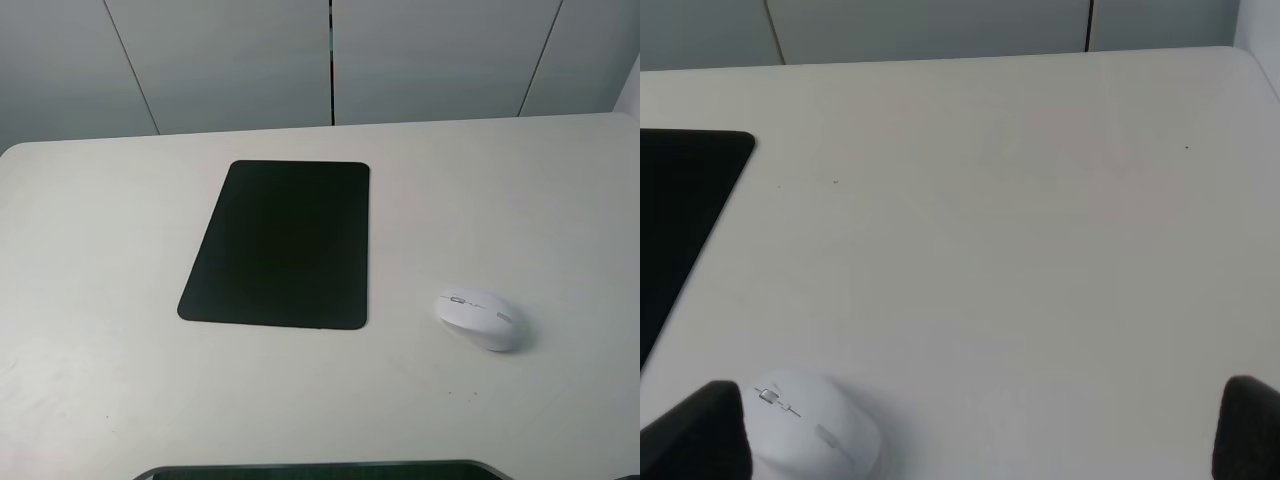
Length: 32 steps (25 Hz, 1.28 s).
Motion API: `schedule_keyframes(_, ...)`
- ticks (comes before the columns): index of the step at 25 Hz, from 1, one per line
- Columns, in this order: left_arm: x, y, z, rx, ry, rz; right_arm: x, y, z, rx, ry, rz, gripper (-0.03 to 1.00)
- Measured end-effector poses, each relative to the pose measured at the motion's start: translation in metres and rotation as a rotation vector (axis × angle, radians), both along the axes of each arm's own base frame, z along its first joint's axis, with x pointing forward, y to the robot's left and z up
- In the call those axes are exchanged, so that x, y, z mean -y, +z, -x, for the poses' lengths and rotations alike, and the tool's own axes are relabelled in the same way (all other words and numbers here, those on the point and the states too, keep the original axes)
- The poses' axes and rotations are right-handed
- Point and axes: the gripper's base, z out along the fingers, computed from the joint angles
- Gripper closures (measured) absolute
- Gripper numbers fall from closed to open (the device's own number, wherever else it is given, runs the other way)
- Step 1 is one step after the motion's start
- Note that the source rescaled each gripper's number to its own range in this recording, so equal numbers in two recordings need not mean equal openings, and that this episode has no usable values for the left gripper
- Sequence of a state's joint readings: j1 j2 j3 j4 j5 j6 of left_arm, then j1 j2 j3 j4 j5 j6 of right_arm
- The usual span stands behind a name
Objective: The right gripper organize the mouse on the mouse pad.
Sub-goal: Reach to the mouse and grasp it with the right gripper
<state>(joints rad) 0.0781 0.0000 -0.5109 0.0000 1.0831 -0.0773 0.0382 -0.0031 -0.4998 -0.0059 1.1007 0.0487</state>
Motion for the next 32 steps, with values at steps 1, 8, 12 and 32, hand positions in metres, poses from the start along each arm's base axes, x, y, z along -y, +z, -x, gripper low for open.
schedule_keyframes(1, 0.0, 0.0, 0.0, 0.0, 0.0, 0.0, 0.0, 0.0, 0.0, 0.0, 0.0, 0.0, -0.03)
schedule_keyframes(8, 0.0, 0.0, 0.0, 0.0, 0.0, 0.0, 0.0001, 0.0, 0.0, 0.0, -0.001, 0.001, -0.03)
schedule_keyframes(12, 0.0, 0.0, 0.0, 0.0, 0.0, 0.0, 0.0004, 0.0001, -0.0001, 0.002, -0.002, 0.004, -0.03)
schedule_keyframes(32, 0.0, 0.0, 0.0, 0.0, 0.0, 0.0, 0.0, 0.0008, -0.004, -0.023, 0.001, 0.007, -0.03)
